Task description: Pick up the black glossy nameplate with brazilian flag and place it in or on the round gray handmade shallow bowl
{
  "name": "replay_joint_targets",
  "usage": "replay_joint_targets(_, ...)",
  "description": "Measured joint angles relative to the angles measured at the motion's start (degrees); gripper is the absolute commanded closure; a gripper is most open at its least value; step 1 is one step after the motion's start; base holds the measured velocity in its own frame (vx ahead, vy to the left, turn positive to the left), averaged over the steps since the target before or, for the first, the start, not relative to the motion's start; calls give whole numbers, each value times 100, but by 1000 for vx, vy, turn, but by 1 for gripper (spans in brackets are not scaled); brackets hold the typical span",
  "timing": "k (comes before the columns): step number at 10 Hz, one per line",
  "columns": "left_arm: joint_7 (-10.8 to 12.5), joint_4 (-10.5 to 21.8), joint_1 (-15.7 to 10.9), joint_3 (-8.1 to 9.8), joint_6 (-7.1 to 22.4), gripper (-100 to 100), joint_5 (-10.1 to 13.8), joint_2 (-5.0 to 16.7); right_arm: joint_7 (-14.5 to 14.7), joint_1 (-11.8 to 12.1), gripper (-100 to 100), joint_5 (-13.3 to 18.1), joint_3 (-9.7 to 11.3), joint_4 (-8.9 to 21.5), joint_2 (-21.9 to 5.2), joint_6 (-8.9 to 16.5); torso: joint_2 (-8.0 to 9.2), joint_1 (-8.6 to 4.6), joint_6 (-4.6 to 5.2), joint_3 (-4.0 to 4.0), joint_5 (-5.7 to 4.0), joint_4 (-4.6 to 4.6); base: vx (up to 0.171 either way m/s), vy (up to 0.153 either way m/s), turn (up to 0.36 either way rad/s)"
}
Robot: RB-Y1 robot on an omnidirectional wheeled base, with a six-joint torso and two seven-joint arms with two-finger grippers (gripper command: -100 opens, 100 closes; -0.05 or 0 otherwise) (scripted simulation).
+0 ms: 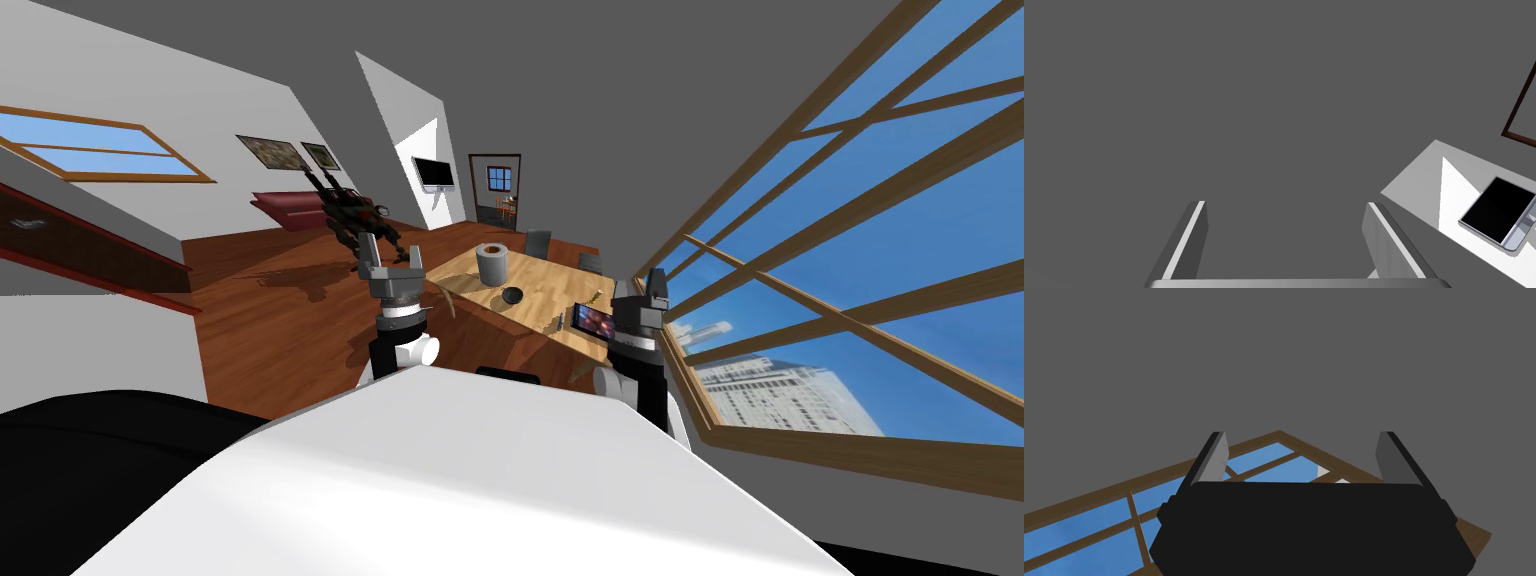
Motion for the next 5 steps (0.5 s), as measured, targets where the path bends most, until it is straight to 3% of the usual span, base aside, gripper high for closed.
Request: replay_joint_targets(5, 0, 0, 0, 0, 0, 0, 0, 0, -725, -319, -100, -276, -165, 493, -402, 796, 0, 3, 1, 0, 1, 0, 38, 53, -26)
